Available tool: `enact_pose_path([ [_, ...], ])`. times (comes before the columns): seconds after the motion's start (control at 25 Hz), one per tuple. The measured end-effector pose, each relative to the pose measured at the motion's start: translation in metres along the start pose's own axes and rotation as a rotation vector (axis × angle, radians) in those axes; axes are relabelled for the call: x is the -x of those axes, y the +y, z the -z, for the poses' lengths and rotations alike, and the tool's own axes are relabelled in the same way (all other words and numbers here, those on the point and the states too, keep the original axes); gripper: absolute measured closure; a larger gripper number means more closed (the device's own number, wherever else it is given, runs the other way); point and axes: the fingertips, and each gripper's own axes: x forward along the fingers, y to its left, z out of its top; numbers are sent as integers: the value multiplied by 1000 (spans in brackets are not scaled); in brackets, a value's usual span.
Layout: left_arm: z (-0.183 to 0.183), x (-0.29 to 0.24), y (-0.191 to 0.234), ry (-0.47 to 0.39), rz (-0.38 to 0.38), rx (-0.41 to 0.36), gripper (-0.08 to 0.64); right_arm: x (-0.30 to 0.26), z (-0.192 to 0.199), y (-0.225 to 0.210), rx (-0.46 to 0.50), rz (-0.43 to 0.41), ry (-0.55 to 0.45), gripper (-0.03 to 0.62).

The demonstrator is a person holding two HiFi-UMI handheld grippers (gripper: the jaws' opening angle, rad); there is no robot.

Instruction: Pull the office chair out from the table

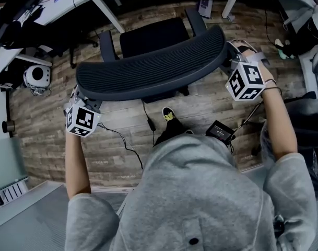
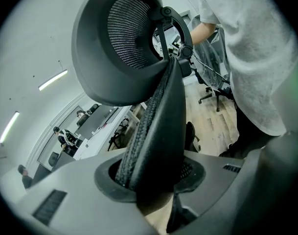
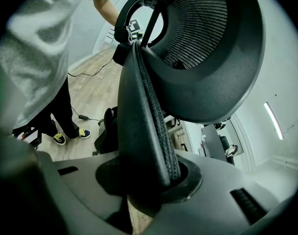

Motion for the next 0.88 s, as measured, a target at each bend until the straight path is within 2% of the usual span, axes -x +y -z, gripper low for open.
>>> enact_pose_path([
  [0.24, -7, 14, -21, -3, -24, 2, 402, 16, -1, 15, -8, 31, -9, 455],
  [0.36, -5, 18, -25, 13, -71, 34, 368, 19, -2, 17, -40, 97, -17, 396],
  [0.48, 3, 25, -27, 41, -131, 78, 330, 26, -3, 17, -75, 139, -29, 374],
  [0.68, 4, 44, -26, 3, -193, 231, 310, 45, 9, 13, -98, 206, -30, 361],
  [0.8, 14, 59, -31, -14, -221, 330, 302, 61, 20, 15, -154, 227, -26, 348],
  [0.88, 18, 69, -35, -47, -248, 424, 302, 72, 27, 17, -195, 249, -27, 348],
])
